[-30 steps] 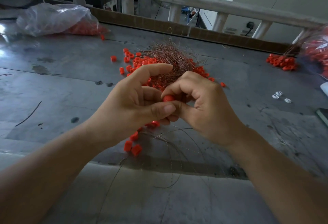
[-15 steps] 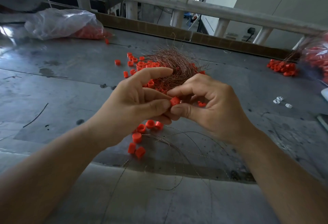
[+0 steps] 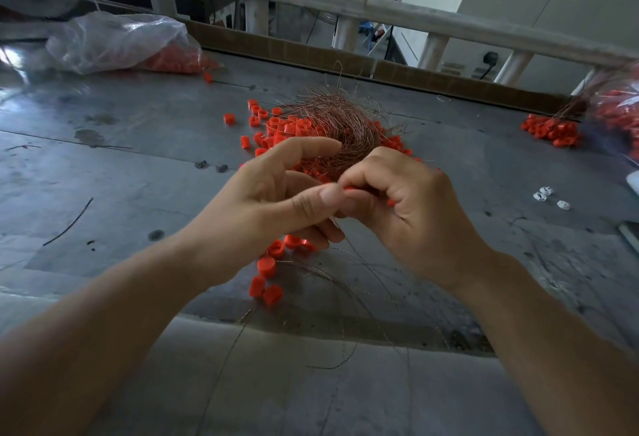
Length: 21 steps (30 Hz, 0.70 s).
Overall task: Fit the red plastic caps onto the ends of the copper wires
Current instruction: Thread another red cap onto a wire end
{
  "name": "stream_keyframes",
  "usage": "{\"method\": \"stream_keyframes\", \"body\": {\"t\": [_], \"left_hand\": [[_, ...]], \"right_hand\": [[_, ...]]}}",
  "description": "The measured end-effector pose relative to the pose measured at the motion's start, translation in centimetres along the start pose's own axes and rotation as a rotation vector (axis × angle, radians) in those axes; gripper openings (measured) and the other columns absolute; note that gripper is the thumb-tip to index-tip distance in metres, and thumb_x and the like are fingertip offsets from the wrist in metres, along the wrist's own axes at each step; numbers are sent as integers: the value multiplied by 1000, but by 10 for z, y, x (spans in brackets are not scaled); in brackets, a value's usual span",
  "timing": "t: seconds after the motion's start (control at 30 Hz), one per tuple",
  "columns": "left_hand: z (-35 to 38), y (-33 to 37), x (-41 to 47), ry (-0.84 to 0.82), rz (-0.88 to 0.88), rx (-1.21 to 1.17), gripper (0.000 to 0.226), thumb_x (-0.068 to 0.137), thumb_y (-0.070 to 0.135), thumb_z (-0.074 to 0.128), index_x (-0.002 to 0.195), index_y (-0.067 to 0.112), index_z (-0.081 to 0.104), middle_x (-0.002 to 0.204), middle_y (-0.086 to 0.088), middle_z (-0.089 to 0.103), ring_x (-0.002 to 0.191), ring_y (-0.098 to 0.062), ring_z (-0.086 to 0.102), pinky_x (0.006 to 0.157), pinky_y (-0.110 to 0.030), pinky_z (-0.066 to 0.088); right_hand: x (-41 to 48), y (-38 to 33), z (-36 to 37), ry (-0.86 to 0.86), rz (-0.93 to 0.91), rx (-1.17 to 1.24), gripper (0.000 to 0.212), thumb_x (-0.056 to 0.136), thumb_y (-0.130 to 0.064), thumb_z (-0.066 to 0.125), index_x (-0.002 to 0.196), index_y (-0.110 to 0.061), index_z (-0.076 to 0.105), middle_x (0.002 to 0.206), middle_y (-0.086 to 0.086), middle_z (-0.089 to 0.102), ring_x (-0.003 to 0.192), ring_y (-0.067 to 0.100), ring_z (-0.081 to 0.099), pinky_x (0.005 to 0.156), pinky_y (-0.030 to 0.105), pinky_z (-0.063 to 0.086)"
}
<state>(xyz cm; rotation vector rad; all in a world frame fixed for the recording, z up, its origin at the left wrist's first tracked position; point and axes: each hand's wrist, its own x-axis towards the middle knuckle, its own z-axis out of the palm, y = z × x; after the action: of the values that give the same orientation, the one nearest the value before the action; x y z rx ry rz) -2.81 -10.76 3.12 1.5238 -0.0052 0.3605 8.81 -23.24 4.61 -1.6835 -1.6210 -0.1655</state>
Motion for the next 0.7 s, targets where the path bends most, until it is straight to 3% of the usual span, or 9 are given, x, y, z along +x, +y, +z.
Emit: {"method": "stream_keyframes", "body": {"t": [0.07,0.2,0.3,0.43,0.5,0.6,0.7], "left_hand": [[2,0,-1,-31,11,92,68,63,55,72,121,27,50,84,-8,67,70,-23,68,59,-27,53],[6,-4,-3,-26,66,224,65,66,52,71,123,31,47,79,-12,62,65,-24,61,56,-28,49],[7,-6,-5,13,97,172,60,70,36,64,127,38,43,72,-20,54,59,-32,53,53,-36,51],[11,-4,-9,16,159,127,62,74,29,62,130,42,39,67,-19,49,55,-27,47,51,-27,47],[12,-4,-8,19,153,133,63,74,29,62,131,42,38,68,-21,48,56,-33,46,52,-29,48],[10,-3,-8,13,127,101,62,72,28,64,129,38,42,67,-14,51,55,-25,49,51,-26,49],[7,1,-7,1,77,60,59,68,38,73,123,33,51,75,-14,62,64,-35,59,54,-34,53]], "right_hand": [[-1,-3,3,-23,-17,-48,34,87,-33,52,78,-2,63,73,1,53,67,12,51,61,20,43],[-4,-4,10,-63,-37,-124,12,83,-9,56,79,1,61,78,10,57,73,20,55,64,35,47],[-3,-7,10,-43,-62,-123,5,79,-2,56,78,1,61,76,7,55,72,15,50,63,31,46],[-3,-9,12,-21,-107,-99,7,75,7,55,75,2,59,74,-3,43,68,10,42,62,21,38],[-3,-10,11,-20,-103,-84,7,75,7,55,75,2,59,74,-2,44,66,11,43,61,21,39],[-3,-8,11,-23,-75,-70,5,80,0,56,79,2,61,77,-1,47,69,12,47,64,22,41],[-3,-6,8,-13,-80,-56,16,85,-15,59,80,-1,62,75,1,51,68,9,48,64,17,41]]}}
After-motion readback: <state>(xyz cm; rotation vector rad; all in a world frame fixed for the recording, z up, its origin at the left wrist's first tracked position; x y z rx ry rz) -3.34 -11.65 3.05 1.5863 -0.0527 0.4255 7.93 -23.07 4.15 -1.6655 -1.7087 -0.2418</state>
